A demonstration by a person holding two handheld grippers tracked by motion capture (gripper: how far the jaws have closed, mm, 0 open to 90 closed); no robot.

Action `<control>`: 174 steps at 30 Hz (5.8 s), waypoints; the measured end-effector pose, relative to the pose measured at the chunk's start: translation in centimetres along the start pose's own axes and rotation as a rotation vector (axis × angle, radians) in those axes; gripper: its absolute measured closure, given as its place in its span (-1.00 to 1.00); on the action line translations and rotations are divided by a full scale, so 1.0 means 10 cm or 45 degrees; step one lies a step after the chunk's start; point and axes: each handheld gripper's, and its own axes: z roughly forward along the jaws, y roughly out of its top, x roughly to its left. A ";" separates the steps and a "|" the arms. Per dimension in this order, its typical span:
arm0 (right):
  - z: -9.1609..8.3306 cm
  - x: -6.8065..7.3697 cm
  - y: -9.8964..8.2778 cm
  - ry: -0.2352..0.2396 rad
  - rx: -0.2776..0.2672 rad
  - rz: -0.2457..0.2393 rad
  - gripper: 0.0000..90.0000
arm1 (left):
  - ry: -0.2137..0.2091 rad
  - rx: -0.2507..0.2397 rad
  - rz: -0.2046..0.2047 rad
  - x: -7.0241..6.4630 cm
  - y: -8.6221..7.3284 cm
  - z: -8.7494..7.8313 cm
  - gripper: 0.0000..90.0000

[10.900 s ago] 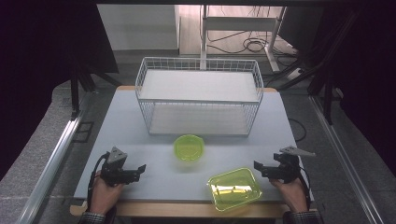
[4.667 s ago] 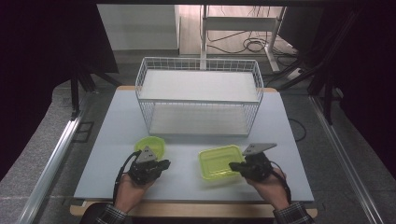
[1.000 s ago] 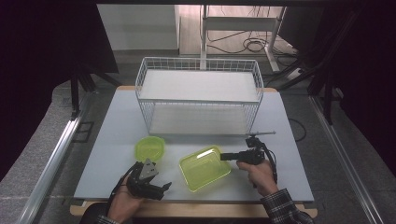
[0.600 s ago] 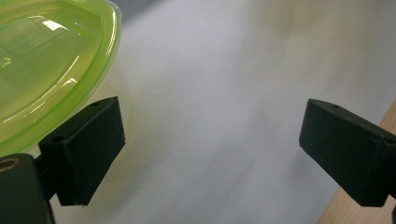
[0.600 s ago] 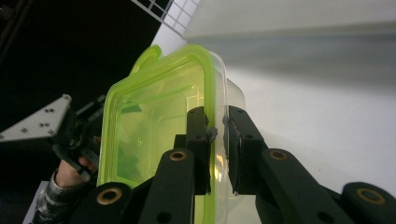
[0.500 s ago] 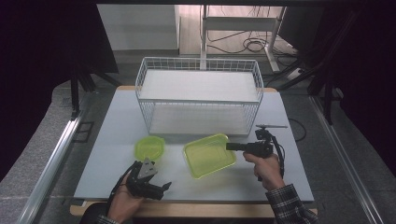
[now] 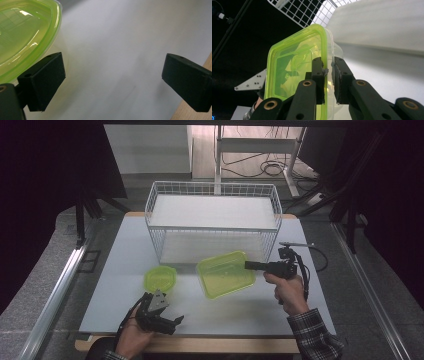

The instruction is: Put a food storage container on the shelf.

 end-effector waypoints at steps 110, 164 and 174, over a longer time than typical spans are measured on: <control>0.30 0.65 1.36 -0.437 -0.256 -0.413 -0.29 | 0.009 -0.026 -0.007 0.03 -0.02 0.00 -0.91; 0.14 0.43 0.00 -0.422 -0.042 -0.746 -1.00 | 0.021 -0.015 -0.040 0.06 -0.01 0.00 -0.92; 0.11 0.31 -0.19 -0.440 -0.042 -0.754 -0.99 | 0.019 -0.014 -0.030 0.05 -0.02 0.00 -0.92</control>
